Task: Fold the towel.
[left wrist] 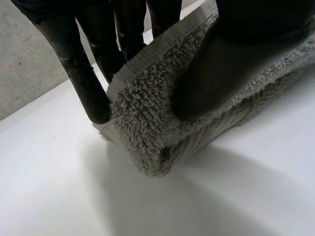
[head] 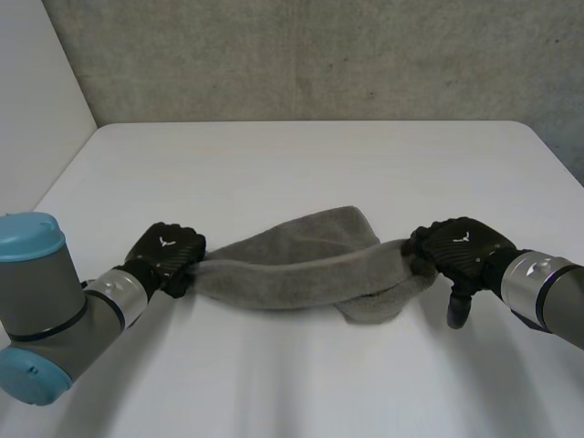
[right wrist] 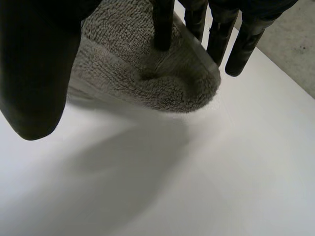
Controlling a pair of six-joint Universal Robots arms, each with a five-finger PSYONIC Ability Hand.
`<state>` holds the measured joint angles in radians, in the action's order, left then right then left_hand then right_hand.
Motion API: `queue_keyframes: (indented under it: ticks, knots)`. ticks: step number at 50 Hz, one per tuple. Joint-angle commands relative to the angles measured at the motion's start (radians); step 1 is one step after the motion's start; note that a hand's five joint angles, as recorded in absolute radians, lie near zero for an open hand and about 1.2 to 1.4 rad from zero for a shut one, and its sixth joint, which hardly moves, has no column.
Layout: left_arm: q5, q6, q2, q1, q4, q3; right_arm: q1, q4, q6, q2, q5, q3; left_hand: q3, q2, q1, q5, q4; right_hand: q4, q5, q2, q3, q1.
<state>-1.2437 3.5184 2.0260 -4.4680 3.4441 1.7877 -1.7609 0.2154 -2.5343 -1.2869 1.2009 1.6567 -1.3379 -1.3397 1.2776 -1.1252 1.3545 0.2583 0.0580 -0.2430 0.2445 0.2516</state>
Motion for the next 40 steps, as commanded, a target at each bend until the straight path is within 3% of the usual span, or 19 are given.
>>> queue_keyframes:
  ticks: [1,15,26,27,28,29,30,32,33,34,36,40]
  knots:
    - [-0.002,-0.004,-0.016,0.01,-0.011,0.004,0.0,0.007,-0.225,-0.021,0.017,-0.028,-0.058,-0.057,0.119,-0.097,0.042,-0.084,-0.058,0.068,-0.07,-0.077]
    - [-0.002,-0.006,-0.033,0.016,-0.011,0.013,0.02,-0.028,-0.504,-0.103,0.04,-0.011,-0.058,-0.057,0.119,-0.097,0.042,-0.084,-0.058,0.068,-0.07,-0.077]
    - [-0.003,-0.006,-0.033,0.016,-0.011,0.013,0.023,-0.12,-0.544,-0.175,0.049,0.026,-0.058,-0.057,0.119,-0.097,0.042,-0.032,-0.007,0.017,-0.019,-0.026]
    - [-0.003,-0.006,-0.035,0.016,-0.011,0.013,0.023,-0.123,-0.546,-0.187,0.048,0.031,-0.058,-0.057,0.119,-0.097,0.042,0.081,0.107,-0.096,0.095,0.088]
    - [-0.003,-0.006,-0.035,0.016,-0.011,0.013,0.021,-0.134,-0.546,-0.199,0.043,0.038,-0.058,-0.057,0.119,-0.097,0.042,0.472,0.497,-0.487,0.485,0.478]
    - [-0.003,-0.006,-0.035,0.016,-0.011,0.013,0.021,-0.134,-0.546,-0.2,0.043,0.038,-0.058,-0.057,0.119,-0.097,0.042,0.475,0.501,-0.491,0.489,0.482]
    - [-0.003,-0.006,-0.035,0.016,-0.011,0.013,0.02,-0.149,-0.544,-0.21,0.045,0.04,-0.058,-0.057,0.119,-0.097,0.042,0.644,0.67,-0.659,0.658,0.651]
    - [-0.003,-0.006,-0.033,0.016,-0.011,0.013,0.02,-0.169,-0.535,-0.213,0.042,0.043,-0.058,-0.057,0.119,-0.097,0.042,0.593,0.619,-0.608,0.607,0.6]
    - [-0.003,-0.006,-0.033,0.016,-0.011,0.013,0.018,-0.179,-0.535,-0.213,0.046,0.041,-0.058,-0.057,0.119,-0.097,0.042,0.404,0.43,-0.419,0.418,0.411]
    - [-0.003,-0.006,-0.033,0.016,-0.011,0.013,0.021,-0.177,-0.535,-0.213,0.054,0.037,-0.058,-0.057,0.119,-0.097,0.042,0.074,0.099,-0.089,0.088,0.08]
    - [-0.003,-0.004,-0.033,0.016,-0.011,0.013,0.021,-0.176,-0.537,-0.21,0.055,0.034,-0.056,-0.054,0.116,-0.094,0.039,-0.072,-0.046,0.057,-0.058,-0.065]
    - [-0.002,-0.004,-0.033,0.016,-0.011,0.013,0.017,-0.177,-0.532,-0.193,0.055,0.037,-0.056,-0.054,0.116,-0.094,0.039,-0.079,-0.054,0.064,-0.066,-0.073]
